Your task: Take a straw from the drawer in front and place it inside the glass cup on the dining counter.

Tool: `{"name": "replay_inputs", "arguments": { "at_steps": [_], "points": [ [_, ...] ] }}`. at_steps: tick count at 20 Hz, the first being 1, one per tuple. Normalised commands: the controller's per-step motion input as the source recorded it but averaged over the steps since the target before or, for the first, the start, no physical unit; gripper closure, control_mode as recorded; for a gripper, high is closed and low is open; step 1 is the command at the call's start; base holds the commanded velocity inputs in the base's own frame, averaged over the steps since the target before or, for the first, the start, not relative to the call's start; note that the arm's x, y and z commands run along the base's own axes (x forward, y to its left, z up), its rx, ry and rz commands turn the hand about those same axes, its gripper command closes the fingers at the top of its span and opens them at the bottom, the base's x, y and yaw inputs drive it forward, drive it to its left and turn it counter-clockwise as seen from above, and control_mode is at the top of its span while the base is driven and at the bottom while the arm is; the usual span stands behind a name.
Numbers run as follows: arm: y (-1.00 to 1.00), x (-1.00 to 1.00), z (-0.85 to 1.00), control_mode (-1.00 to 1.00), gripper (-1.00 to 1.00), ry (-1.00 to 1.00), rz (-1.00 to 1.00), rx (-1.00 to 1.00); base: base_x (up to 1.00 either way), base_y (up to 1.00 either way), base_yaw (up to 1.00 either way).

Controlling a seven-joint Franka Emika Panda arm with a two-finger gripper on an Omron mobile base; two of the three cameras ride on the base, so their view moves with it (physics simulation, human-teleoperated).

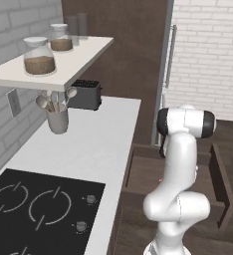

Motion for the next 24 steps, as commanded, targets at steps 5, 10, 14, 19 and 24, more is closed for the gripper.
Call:
{"name": "replay_inputs", "arguments": {
  "at_steps": [5, 10, 14, 19, 24],
  "points": [
    [0.00, -0.02, 0.16, -1.00, -1.00, -0.01, -0.01, 0.00, 0.00, 0.00, 0.00],
    [-0.01, 0.11, 0.19, -1.00, -1.00, 0.00, -0.01, 0.00, 0.00, 0.00, 0.00],
    [-0.03, 0.28, 0.00, -1.00, -1.00, 0.00, 0.00, 0.00, 0.00, 0.00, 0.00],
    [-0.01, 0.22, -0.08, -1.00, -1.00, 0.00, 0.00, 0.00, 0.00, 0.00, 0.00],
    [0.00, 0.14, -0.19, -1.00, -1.00, 0.00, 0.00, 0.00, 0.00, 0.00, 0.00]
  ]
}}
